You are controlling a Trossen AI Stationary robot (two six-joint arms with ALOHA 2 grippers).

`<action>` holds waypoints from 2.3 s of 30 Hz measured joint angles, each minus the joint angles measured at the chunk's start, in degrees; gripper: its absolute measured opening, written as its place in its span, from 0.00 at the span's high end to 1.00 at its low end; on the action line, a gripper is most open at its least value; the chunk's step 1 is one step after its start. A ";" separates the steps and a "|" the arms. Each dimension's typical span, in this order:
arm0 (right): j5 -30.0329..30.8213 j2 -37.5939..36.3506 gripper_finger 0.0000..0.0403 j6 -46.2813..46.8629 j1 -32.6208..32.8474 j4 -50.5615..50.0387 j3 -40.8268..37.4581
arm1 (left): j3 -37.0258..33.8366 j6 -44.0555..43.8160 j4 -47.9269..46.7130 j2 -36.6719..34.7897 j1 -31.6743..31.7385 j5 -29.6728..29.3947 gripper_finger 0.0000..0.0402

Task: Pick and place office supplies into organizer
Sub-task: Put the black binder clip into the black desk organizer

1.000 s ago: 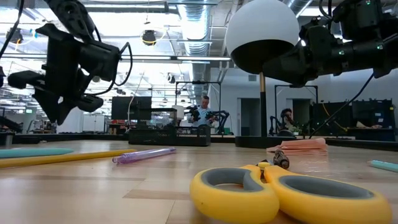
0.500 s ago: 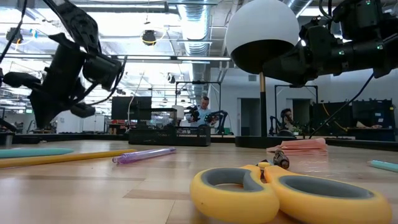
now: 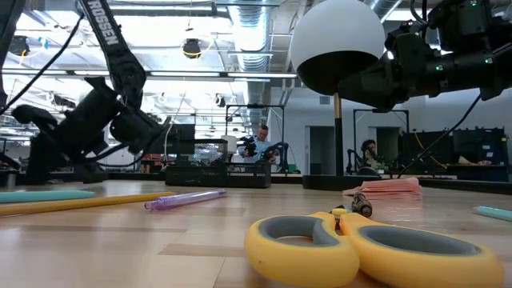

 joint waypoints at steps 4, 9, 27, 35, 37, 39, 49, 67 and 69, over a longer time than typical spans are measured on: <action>0.00 0.00 0.49 0.01 -0.03 0.00 0.00 | 4.92 0.13 1.17 0.54 -2.51 0.61 1.00; -0.02 0.00 0.49 0.04 -0.32 0.00 0.00 | 11.66 2.27 2.80 0.57 -5.94 -0.49 1.00; -0.02 0.00 0.49 0.19 -0.64 -1.81 0.00 | 22.44 29.85 4.43 0.57 -13.42 -7.32 0.93; -0.19 -0.01 0.49 2.62 -0.53 -3.54 -0.01 | 22.54 41.10 1.97 0.53 -14.71 3.39 0.76; -0.19 -0.02 0.49 3.66 -0.53 -4.72 0.00 | 22.55 40.37 -1.06 -0.15 -15.02 3.07 0.72; -0.20 -0.02 0.49 4.22 -0.53 -5.48 -0.01 | 22.55 37.92 -4.69 -1.73 -15.10 1.03 0.70; -0.18 -0.02 0.49 10.32 -0.60 -5.85 -0.02 | 21.20 30.51 -9.52 -27.52 -15.06 -9.88 0.70; -0.17 -0.02 0.49 11.23 -0.58 -7.22 -0.02 | -8.31 19.19 20.84 -48.03 -17.65 1.39 0.65; -0.17 -0.02 0.49 11.23 -0.58 -7.25 -0.01 | -9.30 19.57 22.57 -46.64 -17.65 1.93 0.63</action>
